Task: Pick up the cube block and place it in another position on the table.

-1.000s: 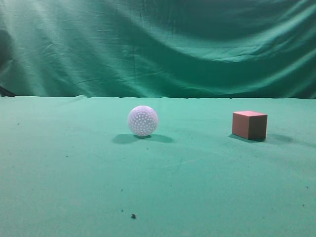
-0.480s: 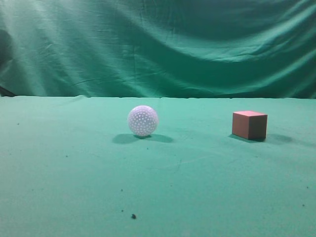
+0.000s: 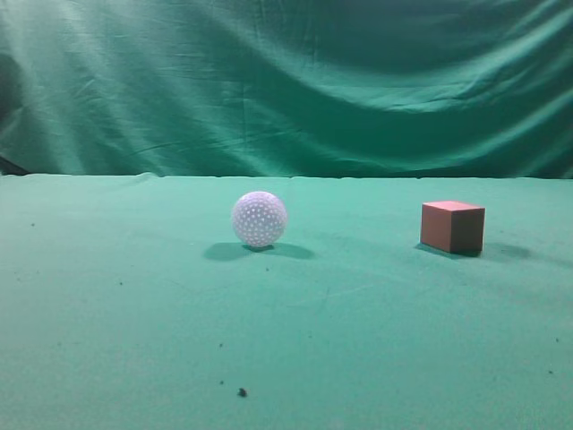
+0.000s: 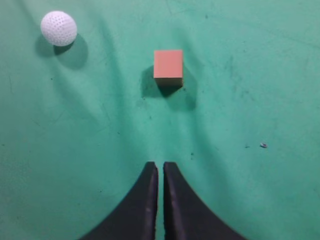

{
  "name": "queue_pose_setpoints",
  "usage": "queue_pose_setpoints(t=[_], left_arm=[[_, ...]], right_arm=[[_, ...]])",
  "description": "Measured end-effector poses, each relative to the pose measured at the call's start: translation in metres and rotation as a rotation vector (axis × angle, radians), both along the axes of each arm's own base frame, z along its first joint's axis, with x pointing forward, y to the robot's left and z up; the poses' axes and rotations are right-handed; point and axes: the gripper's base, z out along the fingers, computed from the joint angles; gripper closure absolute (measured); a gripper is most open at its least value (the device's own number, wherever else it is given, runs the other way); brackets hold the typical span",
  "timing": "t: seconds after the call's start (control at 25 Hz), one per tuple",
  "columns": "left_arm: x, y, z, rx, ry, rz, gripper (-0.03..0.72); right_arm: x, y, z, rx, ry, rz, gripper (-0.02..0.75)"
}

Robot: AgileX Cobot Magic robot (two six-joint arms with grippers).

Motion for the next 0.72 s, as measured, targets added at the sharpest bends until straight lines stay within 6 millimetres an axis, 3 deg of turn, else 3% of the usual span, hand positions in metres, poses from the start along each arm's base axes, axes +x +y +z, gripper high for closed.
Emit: queue_pose_setpoints(t=[0.12,0.16,0.2,0.44,0.52,0.68,0.72], left_arm=[[0.0,0.0,0.0,0.0,0.0,0.0,0.426],[0.0,0.0,0.0,0.0,0.0,0.0,0.426],[0.0,0.0,0.0,0.0,0.0,0.0,0.426],[0.0,0.0,0.0,0.0,0.0,0.0,0.426],[0.0,0.0,0.0,0.0,0.0,0.0,0.426],[0.0,0.0,0.0,0.0,0.0,0.0,0.426],[0.0,0.0,0.0,0.0,0.0,0.0,0.426]], right_arm=[[0.018,0.022,-0.014,-0.065,0.059,0.074,0.738],[0.024,0.029,-0.018,-0.088,0.071,0.097,0.689],[0.029,0.033,-0.021,-0.103,0.081,0.111,0.689],[0.059,0.052,-0.041,-0.141,0.143,0.091,0.328],[0.067,0.055,-0.047,-0.156,0.157,0.057,0.243],[0.082,0.058,-0.06,-0.211,0.171,-0.004,0.239],[0.085,0.059,-0.065,-0.221,0.18,-0.009,0.197]])
